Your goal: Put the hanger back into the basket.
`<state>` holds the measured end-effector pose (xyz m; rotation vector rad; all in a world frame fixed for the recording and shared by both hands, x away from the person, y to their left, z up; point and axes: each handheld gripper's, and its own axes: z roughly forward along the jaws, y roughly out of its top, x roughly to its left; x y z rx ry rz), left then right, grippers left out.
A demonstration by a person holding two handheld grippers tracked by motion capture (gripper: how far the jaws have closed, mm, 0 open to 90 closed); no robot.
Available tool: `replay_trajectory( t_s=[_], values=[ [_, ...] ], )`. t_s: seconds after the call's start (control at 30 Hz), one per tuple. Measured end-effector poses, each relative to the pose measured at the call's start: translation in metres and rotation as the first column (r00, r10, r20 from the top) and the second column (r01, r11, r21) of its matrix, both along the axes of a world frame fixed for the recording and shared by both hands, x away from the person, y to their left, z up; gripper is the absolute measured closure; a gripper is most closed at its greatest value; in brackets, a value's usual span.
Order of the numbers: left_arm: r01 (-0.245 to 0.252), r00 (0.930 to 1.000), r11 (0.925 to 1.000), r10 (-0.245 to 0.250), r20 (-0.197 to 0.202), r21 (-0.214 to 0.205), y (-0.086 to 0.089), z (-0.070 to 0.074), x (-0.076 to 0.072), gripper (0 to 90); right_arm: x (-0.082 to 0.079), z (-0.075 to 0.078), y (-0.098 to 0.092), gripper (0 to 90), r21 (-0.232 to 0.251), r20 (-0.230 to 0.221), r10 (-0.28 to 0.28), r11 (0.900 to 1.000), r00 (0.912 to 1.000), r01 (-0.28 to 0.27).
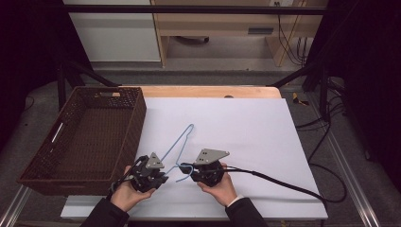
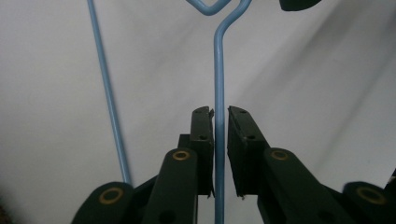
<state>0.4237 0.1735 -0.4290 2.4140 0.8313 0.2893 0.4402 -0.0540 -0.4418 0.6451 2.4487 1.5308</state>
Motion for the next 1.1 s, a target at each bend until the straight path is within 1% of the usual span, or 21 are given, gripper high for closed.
replay_trajectory(
  t_s=[0.03, 0.1, 0.13, 0.2, 0.23, 0.27, 0.3, 0.33, 0.37, 0.43, 0.47, 0.5, 0.57, 0.63, 0.77, 0.83, 0.9, 0.97, 1.03, 1.07, 1.1],
  values=[
    [-0.002, 1.0000, 1.0000, 0.002, 0.002, 0.003, 0.000, 0.000, 0.000, 81.0, 0.000, 0.000, 0.000, 83.7, 0.000, 0.000, 0.000, 1.0000, 1.0000, 0.000],
    [-0.005, 1.0000, 0.9999, 0.005, 0.005, 0.011, 0.000, 0.001, -0.001, 85.0, 0.000, 0.000, 0.000, 83.6, 0.000, -0.001, 0.000, 1.0000, 1.0000, 0.000],
    [-0.011, 0.9999, 0.9999, 0.011, 0.009, 0.008, -0.001, 0.001, -0.001, 85.9, 0.000, 0.000, 0.000, 83.6, 0.001, 0.000, 0.001, 1.0000, 1.0000, -0.001],
    [-0.013, 0.9999, 0.9999, 0.013, 0.010, 0.007, -0.001, 0.001, -0.002, 86.2, 0.000, 0.000, 0.000, 83.5, 0.002, -0.003, -0.001, 1.0000, 1.0000, 0.001],
    [-0.023, 0.9996, 0.9997, 0.023, 0.018, 0.005, -0.002, 0.001, -0.003, 86.5, 0.000, 0.001, 0.000, 83.2, 0.003, -0.004, -0.003, 1.0000, 1.0000, 0.003],
    [-0.023, 0.9995, 0.9997, 0.022, 0.022, 0.011, -0.003, 0.002, -0.004, 86.5, 0.000, 0.001, 0.000, 83.2, 0.003, -0.004, -0.003, 1.0000, 1.0000, 0.003],
    [-0.024, 0.9993, 0.9996, 0.023, 0.029, 0.016, -0.004, 0.002, -0.004, 86.8, 0.000, 0.002, -0.001, 79.0, 0.003, -0.006, -0.010, 0.9999, 0.9999, 0.010],
    [-0.029, 0.9989, 0.9995, 0.028, 0.036, 0.015, -0.004, 0.003, -0.005, 86.8, -0.001, 0.002, -0.002, 77.0, -0.001, -0.002, -0.014, 0.9999, 0.9999, 0.014],
    [-0.038, 0.9980, 0.9993, 0.037, 0.051, 0.007, -0.005, 0.003, -0.007, 86.9, -0.001, 0.003, -0.002, 74.5, -0.011, 0.002, -0.013, 0.9999, 0.9999, 0.013],
    [-0.041, 0.9968, 0.9991, 0.041, 0.069, 0.006, -0.004, 0.008, -0.008, 87.0, -0.003, 0.004, -0.005, 68.4, -0.036, 0.008, -0.020, 0.9991, 0.9998, 0.021],
    [-0.047, 0.9960, 0.9989, 0.046, 0.076, 0.000, -0.003, 0.010, -0.009, 87.0, -0.003, 0.004, -0.005, 68.4, -0.036, 0.008, -0.020, 0.9991, 0.9998, 0.021],
    [-0.047, 0.9950, 0.9989, 0.048, 0.087, -0.008, -0.001, 0.013, -0.010, 87.1, -0.003, 0.004, -0.007, 66.9, -0.047, 0.011, -0.022, 0.9987, 0.9997, 0.022],
    [-0.060, 0.9919, 0.9978, 0.062, 0.111, -0.028, 0.001, 0.018, -0.012, 87.2, -0.003, 0.004, -0.012, 61.4, -0.040, 0.002, -0.026, 0.9988, 0.9997, 0.026],
    [-0.065, 0.9890, 0.9970, 0.070, 0.131, -0.042, 0.003, 0.022, -0.013, 87.3, -0.003, 0.005, -0.021, 56.9, -0.039, -0.001, -0.047, 0.9982, 0.9989, 0.047],
    [-0.070, 0.9852, 0.9951, 0.080, 0.151, -0.069, 0.006, 0.028, -0.016, 87.3, -0.003, 0.012, -0.039, 48.2, -0.017, 0.002, -0.084, 0.9963, 0.9964, 0.084],
    [-0.068, 0.9843, 0.9944, 0.081, 0.157, -0.081, 0.008, 0.032, -0.017, 87.3, -0.003, 0.017, -0.052, 42.3, -0.002, 0.009, -0.110, 0.9939, 0.9939, 0.110],
    [-0.068, 0.9835, 0.9925, 0.084, 0.161, -0.101, 0.011, 0.037, -0.018, 87.3, -0.005, 0.022, -0.064, 38.1, 0.004, 0.016, -0.133, 0.9911, 0.9910, 0.133],
    [-0.065, 0.9834, 0.9902, 0.084, 0.160, -0.124, 0.013, 0.041, -0.020, 87.3, -0.006, 0.025, -0.078, 33.9, 0.013, 0.024, -0.162, 0.9867, 0.9865, 0.162],
    [-0.059, 0.9832, 0.9885, 0.082, 0.163, -0.139, 0.014, 0.044, -0.021, 87.3, -0.006, 0.028, -0.089, 29.7, 0.029, 0.013, -0.192, 0.9810, 0.9813, 0.192],
    [-0.055, 0.9830, 0.9863, 0.081, 0.165, -0.156, 0.015, 0.048, -0.023, 87.3, -0.006, 0.030, -0.096, 27.7, 0.039, 0.008, -0.213, 0.9764, 0.9770, 0.212],
    [-0.053, 0.9827, 0.9855, 0.080, 0.167, -0.161, 0.016, 0.050, -0.024, 87.3, -0.005, 0.032, -0.105, 24.9, 0.047, 0.010, -0.237, 0.9705, 0.9714, 0.236]
  ],
)
